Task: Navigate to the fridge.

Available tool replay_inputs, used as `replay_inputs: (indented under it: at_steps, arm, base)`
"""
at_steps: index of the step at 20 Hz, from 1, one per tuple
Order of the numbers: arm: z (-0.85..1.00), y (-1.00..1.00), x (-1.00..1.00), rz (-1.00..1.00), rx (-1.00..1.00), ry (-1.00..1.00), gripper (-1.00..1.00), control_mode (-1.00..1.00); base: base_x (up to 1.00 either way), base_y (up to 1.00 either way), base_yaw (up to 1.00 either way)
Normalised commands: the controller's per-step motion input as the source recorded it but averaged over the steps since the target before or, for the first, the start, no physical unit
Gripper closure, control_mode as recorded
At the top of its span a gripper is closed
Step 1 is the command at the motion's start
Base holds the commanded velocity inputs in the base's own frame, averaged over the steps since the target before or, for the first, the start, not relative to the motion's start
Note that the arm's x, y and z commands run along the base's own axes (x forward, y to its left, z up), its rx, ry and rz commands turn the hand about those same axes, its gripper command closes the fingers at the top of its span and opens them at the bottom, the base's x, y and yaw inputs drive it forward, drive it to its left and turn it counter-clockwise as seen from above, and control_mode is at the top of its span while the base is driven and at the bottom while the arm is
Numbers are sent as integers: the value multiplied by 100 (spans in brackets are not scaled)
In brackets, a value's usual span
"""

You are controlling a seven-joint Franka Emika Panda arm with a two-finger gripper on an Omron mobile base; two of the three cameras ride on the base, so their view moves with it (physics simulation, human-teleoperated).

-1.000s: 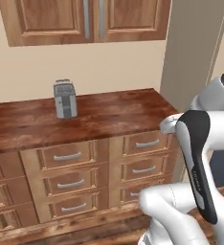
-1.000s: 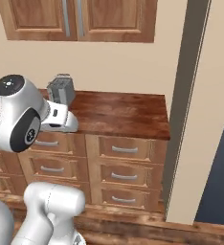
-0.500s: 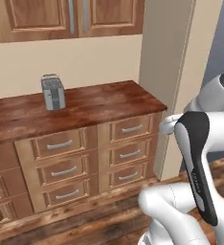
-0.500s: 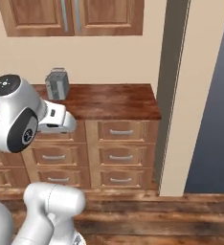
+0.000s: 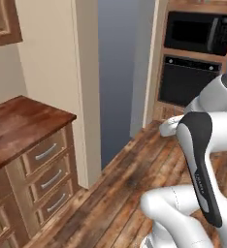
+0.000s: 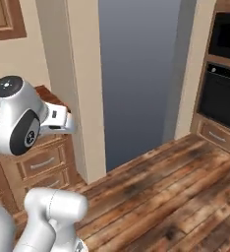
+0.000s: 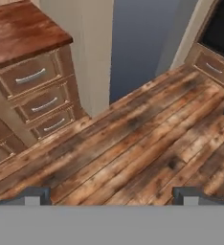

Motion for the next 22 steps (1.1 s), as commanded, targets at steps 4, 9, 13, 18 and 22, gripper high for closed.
replay_inputs:
  at_steps: [4, 9, 13, 18, 22]
  arm:
    - [0, 0, 0, 0, 0, 0, -100, 100]
    - [0, 0, 0, 0, 0, 0, -100, 100]
    - [0, 0, 0, 0, 0, 0, -100, 100]
    - [0, 0, 0, 0, 0, 0, -100, 100]
    - [0, 0, 0, 0, 0, 0, -100, 100]
  base:
    - [0, 15, -98]
    - [38, 15, -79]
    - [100, 22, -43]
    - [100, 6, -32]
    - [100, 3, -32]
